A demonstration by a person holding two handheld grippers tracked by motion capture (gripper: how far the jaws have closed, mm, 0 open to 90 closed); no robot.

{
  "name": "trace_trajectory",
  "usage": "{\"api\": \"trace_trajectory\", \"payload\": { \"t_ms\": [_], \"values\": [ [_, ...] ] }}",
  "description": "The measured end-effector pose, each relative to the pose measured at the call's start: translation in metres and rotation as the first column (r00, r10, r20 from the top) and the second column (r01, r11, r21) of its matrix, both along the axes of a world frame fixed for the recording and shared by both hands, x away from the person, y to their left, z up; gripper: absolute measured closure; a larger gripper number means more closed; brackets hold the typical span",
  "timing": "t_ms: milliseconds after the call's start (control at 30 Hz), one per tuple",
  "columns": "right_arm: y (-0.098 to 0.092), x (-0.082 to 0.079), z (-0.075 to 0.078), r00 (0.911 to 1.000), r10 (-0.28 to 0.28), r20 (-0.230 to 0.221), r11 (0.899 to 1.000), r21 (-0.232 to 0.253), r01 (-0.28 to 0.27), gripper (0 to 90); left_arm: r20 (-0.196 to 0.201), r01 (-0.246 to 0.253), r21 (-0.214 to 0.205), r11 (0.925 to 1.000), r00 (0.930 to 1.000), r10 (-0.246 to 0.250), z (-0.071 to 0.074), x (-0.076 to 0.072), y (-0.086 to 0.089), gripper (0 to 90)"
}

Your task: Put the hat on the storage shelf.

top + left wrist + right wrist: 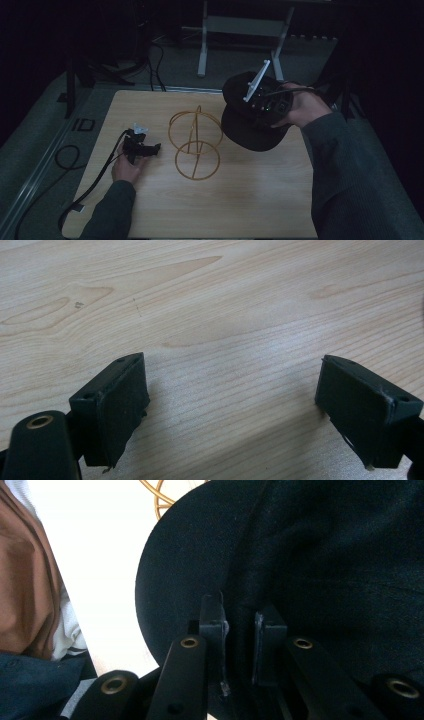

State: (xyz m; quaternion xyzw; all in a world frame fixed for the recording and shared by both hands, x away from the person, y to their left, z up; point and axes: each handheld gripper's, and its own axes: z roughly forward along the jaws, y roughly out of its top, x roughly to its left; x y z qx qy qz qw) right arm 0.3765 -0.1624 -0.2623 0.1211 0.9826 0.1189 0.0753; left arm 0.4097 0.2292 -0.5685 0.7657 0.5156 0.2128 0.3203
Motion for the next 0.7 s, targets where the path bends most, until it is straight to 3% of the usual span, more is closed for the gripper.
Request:
{"api": "trace_trajectory", "payload": {
  "t_ms": [700],
  "values": [
    [0.018, -0.011, 0.015, 0.9972, 0.075, 0.001, 0.997, 0.005, -0.075, 79.3, 0.0, 0.0, 0.0, 1.0, 1.0, 0.0, 0.0, 0.0, 0.0, 13.1]
  ]
}}
